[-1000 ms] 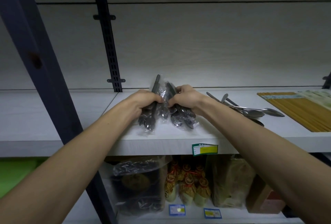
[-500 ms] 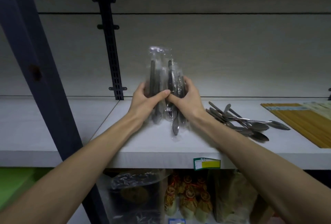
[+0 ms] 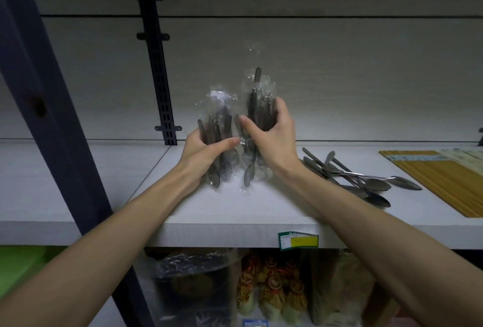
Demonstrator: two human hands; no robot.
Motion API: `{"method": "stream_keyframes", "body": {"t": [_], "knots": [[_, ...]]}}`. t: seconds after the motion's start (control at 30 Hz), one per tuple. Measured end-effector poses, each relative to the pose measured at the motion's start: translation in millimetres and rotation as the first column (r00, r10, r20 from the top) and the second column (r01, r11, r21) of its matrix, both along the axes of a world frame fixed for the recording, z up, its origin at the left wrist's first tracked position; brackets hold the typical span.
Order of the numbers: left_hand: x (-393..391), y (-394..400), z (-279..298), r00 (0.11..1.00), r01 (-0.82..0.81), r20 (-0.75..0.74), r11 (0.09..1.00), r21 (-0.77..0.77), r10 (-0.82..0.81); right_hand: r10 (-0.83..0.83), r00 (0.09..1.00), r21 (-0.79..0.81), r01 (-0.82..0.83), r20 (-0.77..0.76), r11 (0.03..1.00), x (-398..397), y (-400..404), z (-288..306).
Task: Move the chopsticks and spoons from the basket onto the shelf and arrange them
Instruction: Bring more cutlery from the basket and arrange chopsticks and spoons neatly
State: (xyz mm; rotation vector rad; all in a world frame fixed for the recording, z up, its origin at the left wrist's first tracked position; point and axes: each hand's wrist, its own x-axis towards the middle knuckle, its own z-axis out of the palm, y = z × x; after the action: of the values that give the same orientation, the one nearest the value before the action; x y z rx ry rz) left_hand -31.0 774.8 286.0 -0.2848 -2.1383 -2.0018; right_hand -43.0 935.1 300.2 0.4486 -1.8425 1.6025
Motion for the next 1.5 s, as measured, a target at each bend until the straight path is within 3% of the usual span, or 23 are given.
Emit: {"method": "stream_keyframes", "body": {"t": [0.1, 0.23, 0.37, 0.47, 0.63, 0.8, 1.0, 1.3, 1.5], "knots": [[-10.8, -1.6, 7.6, 0.993, -0.111, -0.048, 0.994, 0.011, 0.112, -0.033, 0.999, 0.011, 0.033, -0.035, 0.999, -1.1, -3.5, 9.4], [-14.4, -6.9, 3.0, 0.997, -0.034, -0.068, 0.999, -0.040, 0.031, -0.012, 0.999, 0.061, 0.009, 0.050, 0.998, -1.7, -3.7, -0.1], [-10.0, -8.7, -4.7, 0.998, 0.045, -0.046, 0.997, -0.067, -0.048, 0.149, 0.956, -0.062, -0.137, 0.254, 0.989, -3.1, 0.2, -17.7], [-10.4, -11.4, -1.2, 0.996, 0.079, -0.027, 0.990, -0.120, -0.082, 0.177, 0.926, -0.042, -0.173, 0.333, 0.984, -5.8, -0.2, -18.7], [-10.3, -16.6, 6.8, 0.996, 0.072, -0.033, 0.985, -0.158, -0.079, 0.118, 0.942, -0.020, -0.118, 0.314, 0.993, -10.8, 4.2, -8.0], [-9.7, -19.6, -0.8, 0.994, 0.108, 0.037, 0.964, -0.243, -0.102, 0.163, 0.909, 0.032, -0.189, 0.384, 0.981, -3.3, 10.4, -13.2], [-10.8, -20.0, 4.5, 0.993, -0.099, 0.043, 0.984, -0.149, 0.106, 0.164, 0.894, -0.107, -0.131, 0.418, 0.986, -10.3, 19.7, -10.5], [-6.6, -10.2, 6.8, 0.999, -0.035, 0.036, 0.986, -0.162, 0.041, 0.266, 0.845, -0.085, -0.256, 0.464, 0.963, -6.8, 21.0, -13.9], [-10.6, -7.4, 11.2, 0.997, 0.006, 0.071, 0.998, -0.062, -0.001, 0.210, 0.829, 0.100, -0.303, 0.519, 0.948, -10.8, 23.5, -4.6]]}}
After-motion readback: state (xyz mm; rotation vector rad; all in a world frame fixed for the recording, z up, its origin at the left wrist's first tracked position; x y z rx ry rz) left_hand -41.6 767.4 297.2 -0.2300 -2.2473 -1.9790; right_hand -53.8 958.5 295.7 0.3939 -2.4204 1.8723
